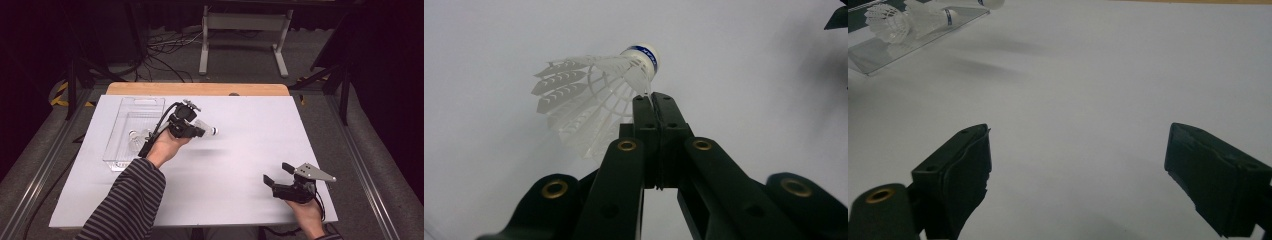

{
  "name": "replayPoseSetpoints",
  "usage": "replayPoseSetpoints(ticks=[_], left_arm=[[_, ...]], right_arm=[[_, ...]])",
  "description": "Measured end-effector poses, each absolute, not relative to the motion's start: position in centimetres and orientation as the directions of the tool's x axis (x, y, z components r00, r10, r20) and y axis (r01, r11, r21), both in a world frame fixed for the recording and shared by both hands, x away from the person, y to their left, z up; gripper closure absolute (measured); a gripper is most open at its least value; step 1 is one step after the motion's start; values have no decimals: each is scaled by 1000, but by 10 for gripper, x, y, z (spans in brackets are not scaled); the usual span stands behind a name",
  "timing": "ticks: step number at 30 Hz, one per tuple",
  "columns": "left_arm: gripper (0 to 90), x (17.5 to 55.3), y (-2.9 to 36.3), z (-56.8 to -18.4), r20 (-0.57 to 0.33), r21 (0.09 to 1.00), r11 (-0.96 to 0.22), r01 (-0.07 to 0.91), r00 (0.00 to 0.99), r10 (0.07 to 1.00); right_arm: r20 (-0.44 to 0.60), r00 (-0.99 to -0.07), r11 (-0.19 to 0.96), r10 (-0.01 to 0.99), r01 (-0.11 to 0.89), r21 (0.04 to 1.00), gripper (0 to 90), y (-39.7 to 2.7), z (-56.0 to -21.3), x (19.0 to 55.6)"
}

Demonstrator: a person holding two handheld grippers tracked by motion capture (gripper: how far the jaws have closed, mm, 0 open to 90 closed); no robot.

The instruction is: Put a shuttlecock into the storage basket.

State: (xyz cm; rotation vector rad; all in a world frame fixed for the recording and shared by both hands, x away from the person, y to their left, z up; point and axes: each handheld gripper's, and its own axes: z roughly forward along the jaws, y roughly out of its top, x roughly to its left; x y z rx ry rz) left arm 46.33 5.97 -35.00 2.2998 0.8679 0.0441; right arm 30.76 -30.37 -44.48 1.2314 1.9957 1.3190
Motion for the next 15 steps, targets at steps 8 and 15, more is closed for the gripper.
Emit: replayPoseSetpoints(ticks=[8, 15], left_arm=[[900, 458, 70, -346, -185, 602, -553, 576, 774, 605], [900, 452, 81, -342, -168, 603, -554, 574, 771, 614]], right_arm=[[101, -502, 147, 859, 432, 890, 122, -303, -445, 308], [102, -500, 146, 860, 432, 890, 122, -303, -445, 308]])
